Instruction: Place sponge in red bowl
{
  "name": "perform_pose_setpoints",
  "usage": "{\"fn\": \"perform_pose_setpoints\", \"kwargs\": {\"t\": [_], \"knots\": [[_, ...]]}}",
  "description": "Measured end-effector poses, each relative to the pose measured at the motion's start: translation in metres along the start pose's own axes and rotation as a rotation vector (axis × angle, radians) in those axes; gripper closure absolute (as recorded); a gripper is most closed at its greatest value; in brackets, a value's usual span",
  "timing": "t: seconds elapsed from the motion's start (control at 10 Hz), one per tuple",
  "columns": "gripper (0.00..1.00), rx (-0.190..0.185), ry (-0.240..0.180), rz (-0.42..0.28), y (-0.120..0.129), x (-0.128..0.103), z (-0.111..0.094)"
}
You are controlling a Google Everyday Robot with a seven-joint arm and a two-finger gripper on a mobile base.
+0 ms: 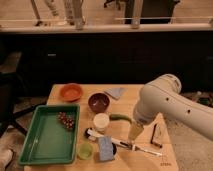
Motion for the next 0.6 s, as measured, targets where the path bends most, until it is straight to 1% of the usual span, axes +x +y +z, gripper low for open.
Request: {"fn": "perform_pose_setpoints", "kwargs": {"t": [0.4, 0.6], "knots": [[0.20, 0.003, 0.002, 0.006, 0.001, 0.000, 0.002], [0.20, 0.014, 0.004, 0.045, 0.014, -0.009, 0.005]]}}
